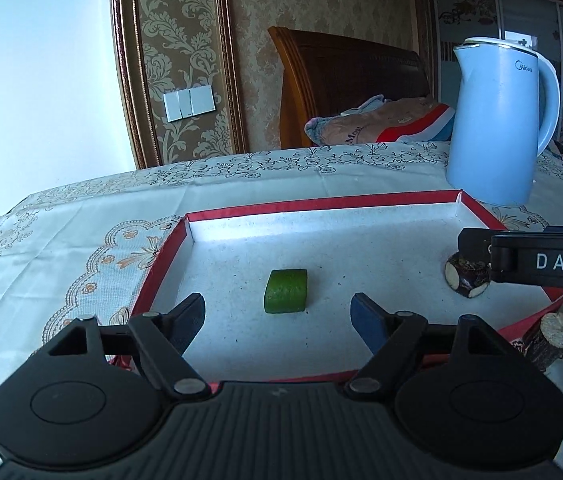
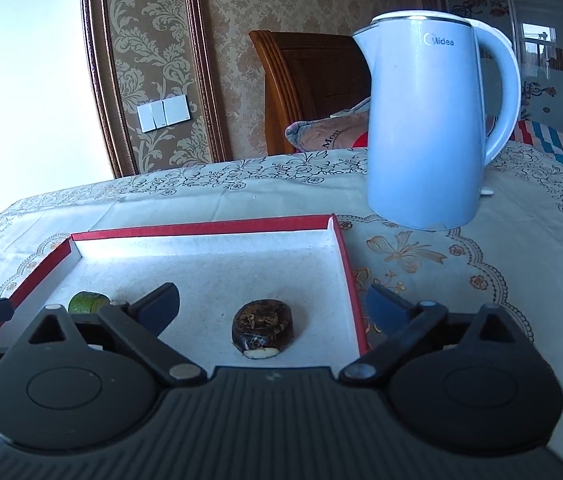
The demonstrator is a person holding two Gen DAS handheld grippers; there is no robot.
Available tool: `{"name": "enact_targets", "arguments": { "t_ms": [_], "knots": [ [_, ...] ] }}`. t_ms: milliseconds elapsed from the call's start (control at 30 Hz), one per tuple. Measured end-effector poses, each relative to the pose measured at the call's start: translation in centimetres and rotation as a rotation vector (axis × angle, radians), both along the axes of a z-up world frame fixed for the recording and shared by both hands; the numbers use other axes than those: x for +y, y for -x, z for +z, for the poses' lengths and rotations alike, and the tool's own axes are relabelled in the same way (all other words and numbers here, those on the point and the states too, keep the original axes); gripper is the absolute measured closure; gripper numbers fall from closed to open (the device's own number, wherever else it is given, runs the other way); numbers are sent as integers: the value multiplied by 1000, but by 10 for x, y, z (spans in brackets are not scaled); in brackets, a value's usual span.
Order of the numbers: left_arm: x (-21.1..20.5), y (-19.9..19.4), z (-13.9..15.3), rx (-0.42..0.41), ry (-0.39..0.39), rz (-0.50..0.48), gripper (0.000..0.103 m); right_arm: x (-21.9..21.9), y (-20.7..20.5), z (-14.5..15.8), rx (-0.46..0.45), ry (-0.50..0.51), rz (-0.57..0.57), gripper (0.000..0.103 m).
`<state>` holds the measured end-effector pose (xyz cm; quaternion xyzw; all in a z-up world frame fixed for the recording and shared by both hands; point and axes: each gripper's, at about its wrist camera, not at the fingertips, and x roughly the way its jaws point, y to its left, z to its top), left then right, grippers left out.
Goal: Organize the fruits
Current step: 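Lift both open tools out of the tray, then grasp the green tomato with the left tool while the right tool grasps a dark cylindrical slice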
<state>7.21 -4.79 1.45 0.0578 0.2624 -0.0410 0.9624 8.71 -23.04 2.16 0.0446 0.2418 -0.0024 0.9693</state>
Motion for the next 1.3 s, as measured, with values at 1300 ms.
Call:
{"name": "enact_targets", "arguments": {
  "t_ms": [1300],
  "knots": [
    [59, 64, -31, 144, 47, -13, 23, -38, 102, -10, -68, -44, -120, 0]
  ]
}}
